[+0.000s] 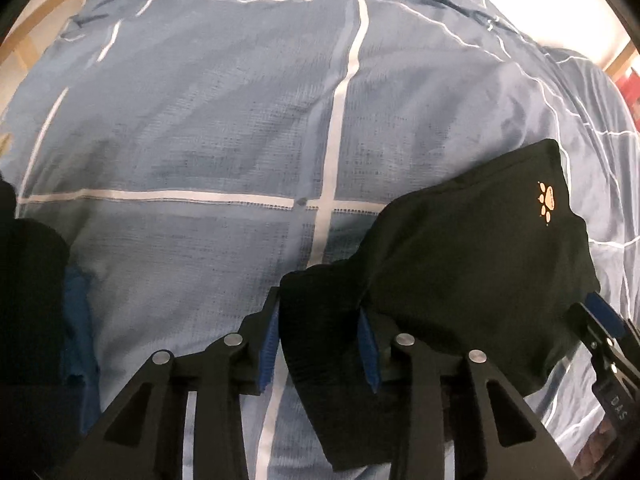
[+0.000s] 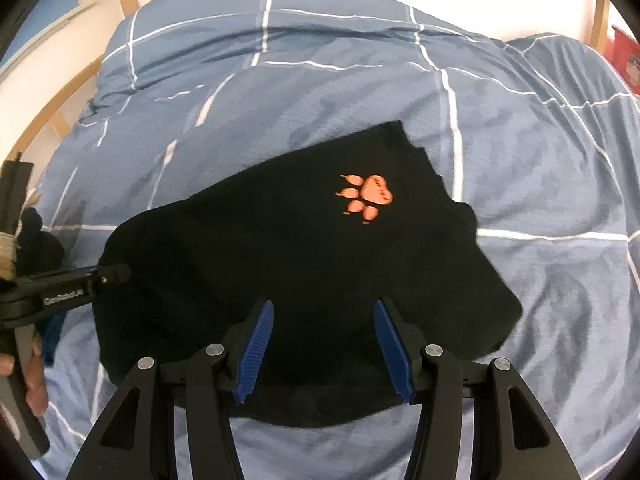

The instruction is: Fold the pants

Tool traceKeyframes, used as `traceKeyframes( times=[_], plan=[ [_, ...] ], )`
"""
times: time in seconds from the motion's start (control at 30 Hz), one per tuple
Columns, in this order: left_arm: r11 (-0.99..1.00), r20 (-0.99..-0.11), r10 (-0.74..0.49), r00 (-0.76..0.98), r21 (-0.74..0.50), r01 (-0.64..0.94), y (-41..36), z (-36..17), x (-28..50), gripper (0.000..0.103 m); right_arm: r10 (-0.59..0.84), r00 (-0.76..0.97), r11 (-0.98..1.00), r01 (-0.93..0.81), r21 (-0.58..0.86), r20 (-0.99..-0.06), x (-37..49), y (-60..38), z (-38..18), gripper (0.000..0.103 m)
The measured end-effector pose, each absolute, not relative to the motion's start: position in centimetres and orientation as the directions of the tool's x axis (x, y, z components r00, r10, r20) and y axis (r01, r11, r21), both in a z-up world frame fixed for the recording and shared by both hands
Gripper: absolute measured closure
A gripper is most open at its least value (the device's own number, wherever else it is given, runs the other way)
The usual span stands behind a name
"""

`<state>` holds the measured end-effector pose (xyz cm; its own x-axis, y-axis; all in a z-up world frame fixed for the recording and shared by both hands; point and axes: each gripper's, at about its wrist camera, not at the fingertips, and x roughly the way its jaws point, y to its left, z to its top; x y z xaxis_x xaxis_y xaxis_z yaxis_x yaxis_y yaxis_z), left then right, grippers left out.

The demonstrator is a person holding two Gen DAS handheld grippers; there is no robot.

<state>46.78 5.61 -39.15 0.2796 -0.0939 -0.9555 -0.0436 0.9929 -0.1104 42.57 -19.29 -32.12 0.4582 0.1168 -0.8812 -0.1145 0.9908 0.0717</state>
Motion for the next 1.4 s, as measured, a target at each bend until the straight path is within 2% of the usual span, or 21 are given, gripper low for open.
traceKeyframes(
  times=[0.03,0.1,0.17,0.23,0.3,0.43,0.6,0.7,0.87,1.13,1.17,1.2,1.23,1.3,1.4],
  plan=[
    [0.996,-0.958,-0.069,0.280,-0.083,-0.040,5.6,-39.1,46.8,0.052,0.107,0.457,0.992,-0.108,0.065,-0.883,42.5,-19.5,-32.2,0.049],
    [0.999,-0.950,-0.011,0.313,-0.021,-0.032,5.2,-38.1,46.2,0.042,0.085,0.463,0.995,-0.088,0.050,-0.882,42.3,-20.0,-32.1,0.049],
    [1.000,-0.934,0.015,0.357,0.011,-0.014,4.6,-36.5,45.1,0.038,0.075,0.474,0.997,-0.064,0.051,-0.877,41.9,-20.7,-31.8,0.049],
    [0.999,-0.913,0.041,0.406,0.048,0.007,4.1,-34.8,43.4,0.024,0.068,0.488,0.998,-0.037,0.058,-0.870,41.4,-21.5,-31.4,0.049],
    [0.998,-0.902,0.041,0.431,0.056,0.022,3.5,-33.8,41.5,0.016,0.060,0.503,0.998,-0.007,0.065,-0.862,40.8,-22.5,-31.0,0.049],
    [0.998,-0.926,0.019,0.378,0.039,0.044,2.5,-34.8,38.0,0.015,0.003,0.537,0.990,0.115,0.077,-0.844,39.2,-26.3,-30.1,0.049],
    [0.996,-0.923,0.057,0.382,0.081,0.048,-0.3,-36.6,35.5,0.015,-0.028,0.505,0.967,0.231,0.104,-0.863,38.8,-31.0,-31.6,0.049],
    [0.994,-0.910,0.111,0.399,0.107,-0.031,-0.6,-37.0,35.1,0.015,0.032,0.507,0.949,0.255,0.185,-0.861,39.4,-32.4,-32.9,0.049],
    [0.988,-0.905,0.127,0.405,0.078,-0.136,0.2,-36.9,35.7,0.015,0.090,0.504,0.910,0.309,0.276,-0.859,40.7,-33.2,-35.3,0.049],
    [0.986,-0.901,0.161,0.403,0.133,-0.095,-0.6,-38.0,36.8,0.015,0.155,0.473,0.866,0.357,0.350,-0.868,42.8,-33.6,-38.6,0.050],
    [0.987,-0.903,0.160,0.400,0.134,-0.091,-0.6,-38.2,36.9,0.015,0.159,0.472,0.866,0.355,0.352,-0.867,42.9,-33.6,-38.6,0.059],
    [0.987,-0.906,0.157,0.393,0.133,-0.087,-0.6,-38.4,37.0,0.015,0.156,0.468,0.874,0.345,0.342,-0.870,42.9,-33.6,-38.6,0.080],
    [0.988,-0.909,0.151,0.388,0.128,-0.084,-0.6,-38.5,37.0,0.015,0.158,0.464,0.879,0.337,0.338,-0.872,43.0,-33.5,-38.7,0.086],
    [0.991,-0.917,0.128,0.378,0.102,-0.090,-0.4,-38.7,37.1,0.015,0.163,0.462,0.886,0.320,0.335,-0.872,42.8,-33.4,-38.3,0.092],
    [0.993,-0.928,0.089,0.362,0.054,-0.107,0.1,-38.9,37.0,0.015,0.112,0.484,0.904,0.314,0.292,-0.868,41.9,-33.3,-36.6,0.093]
  ],
)
